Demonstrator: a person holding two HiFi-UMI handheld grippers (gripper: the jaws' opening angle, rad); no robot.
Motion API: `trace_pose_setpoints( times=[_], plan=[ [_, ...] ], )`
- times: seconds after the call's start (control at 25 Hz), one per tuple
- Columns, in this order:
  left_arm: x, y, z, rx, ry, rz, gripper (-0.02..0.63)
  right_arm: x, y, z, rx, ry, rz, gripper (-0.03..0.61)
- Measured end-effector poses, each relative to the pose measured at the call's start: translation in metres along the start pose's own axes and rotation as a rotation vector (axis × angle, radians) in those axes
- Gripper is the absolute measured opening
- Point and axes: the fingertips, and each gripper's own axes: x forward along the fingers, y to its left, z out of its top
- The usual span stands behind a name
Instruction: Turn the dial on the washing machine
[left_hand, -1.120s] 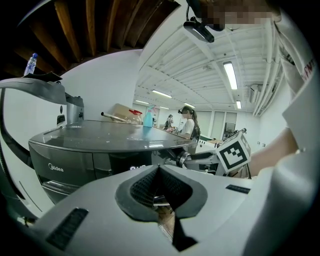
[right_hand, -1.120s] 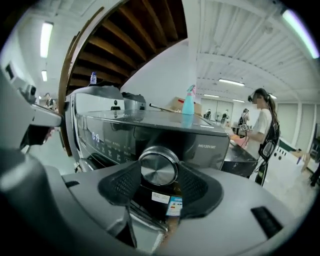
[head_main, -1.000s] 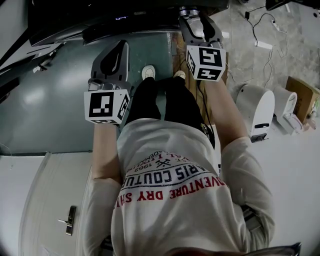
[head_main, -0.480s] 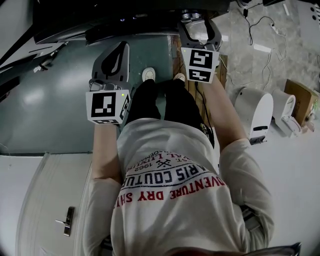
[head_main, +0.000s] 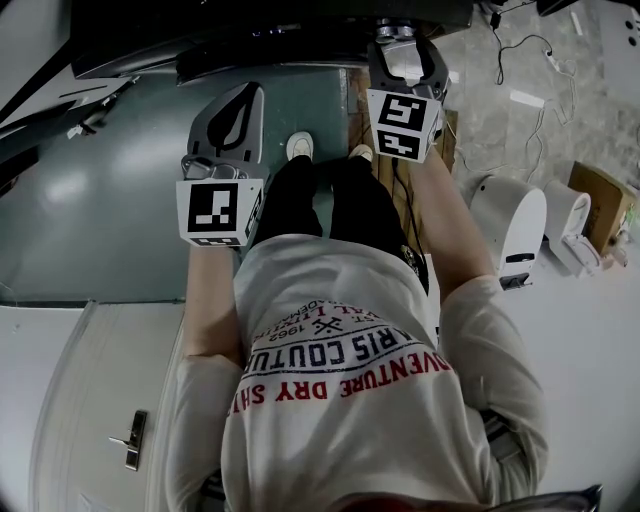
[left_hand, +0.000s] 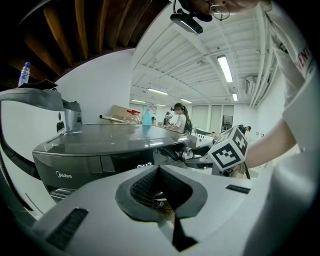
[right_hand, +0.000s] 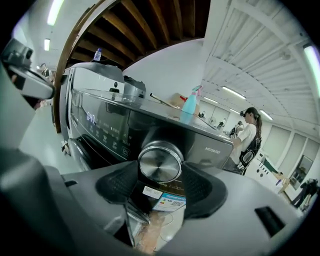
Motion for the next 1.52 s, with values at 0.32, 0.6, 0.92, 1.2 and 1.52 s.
trace_pose_setpoints(
  times=[0.32, 0.6, 0.92, 1.2, 1.52],
  plan=[
    [0.004, 0.002, 0.003, 0.014, -0.002, -0.016, 0.015, 0.003, -0.004, -0.006, 0.206, 0.011, 0.052, 0.287],
    [0.007, 0.004, 0.008, 0.019, -0.014, -0.019, 0.015, 0.004, -0.005, -0.007, 0.39, 0.007, 0.097, 0.287],
    [0.013, 0.003, 0.005, 0.009, -0.001, -0.031, 0.015, 0.002, -0.006, -0.004, 0.312, -0.01, 0.105, 0.288],
    [0.017, 0.002, 0.002, 0.01, 0.01, -0.042, 0.015, -0.007, 0.003, 0.003, -0.062, -0.043, 0.011, 0.298],
    [0.019, 0.008, -0.007, 0.003, 0.033, -0.031, 0.016, -0.006, 0.005, 0.008, -0.275, -0.079, -0.038, 0.278]
  ],
)
